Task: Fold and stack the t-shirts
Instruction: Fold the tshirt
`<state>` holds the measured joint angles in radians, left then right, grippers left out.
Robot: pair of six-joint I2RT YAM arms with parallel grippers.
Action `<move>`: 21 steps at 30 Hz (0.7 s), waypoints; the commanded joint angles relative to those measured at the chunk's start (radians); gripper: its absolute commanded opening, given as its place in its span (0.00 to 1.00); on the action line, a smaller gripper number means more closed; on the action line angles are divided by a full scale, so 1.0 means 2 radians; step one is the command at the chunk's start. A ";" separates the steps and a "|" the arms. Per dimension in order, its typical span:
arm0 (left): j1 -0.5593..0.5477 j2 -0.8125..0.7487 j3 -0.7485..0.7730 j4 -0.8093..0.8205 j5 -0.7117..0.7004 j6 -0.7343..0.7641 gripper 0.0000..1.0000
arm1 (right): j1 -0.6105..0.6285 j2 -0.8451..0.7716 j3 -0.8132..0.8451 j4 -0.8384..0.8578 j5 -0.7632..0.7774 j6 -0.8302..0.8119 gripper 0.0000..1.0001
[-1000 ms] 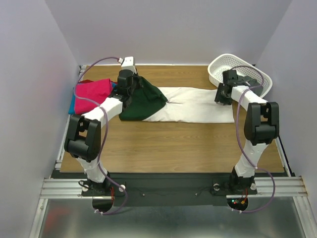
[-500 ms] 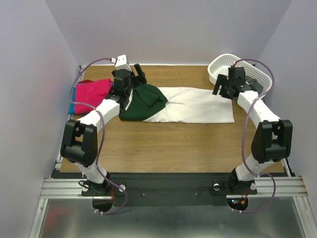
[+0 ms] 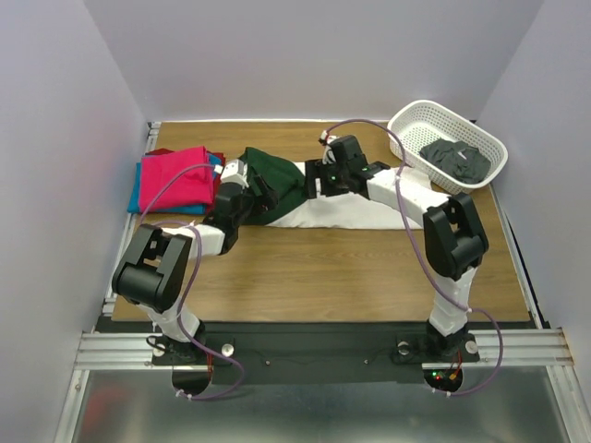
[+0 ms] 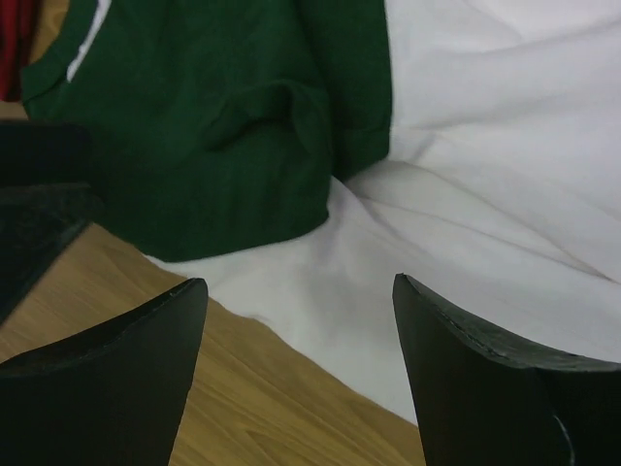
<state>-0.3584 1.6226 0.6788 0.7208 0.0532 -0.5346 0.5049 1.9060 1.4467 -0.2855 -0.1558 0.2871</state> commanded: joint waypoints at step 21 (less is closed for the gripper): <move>-0.024 -0.020 -0.202 0.197 0.004 -0.055 0.93 | 0.092 0.114 0.121 0.039 -0.018 0.036 0.78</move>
<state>-0.3767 1.6115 0.3233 1.1145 0.0513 -0.6277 0.6815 2.1033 1.6432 -0.2531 -0.1993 0.3408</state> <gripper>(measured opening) 0.931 0.784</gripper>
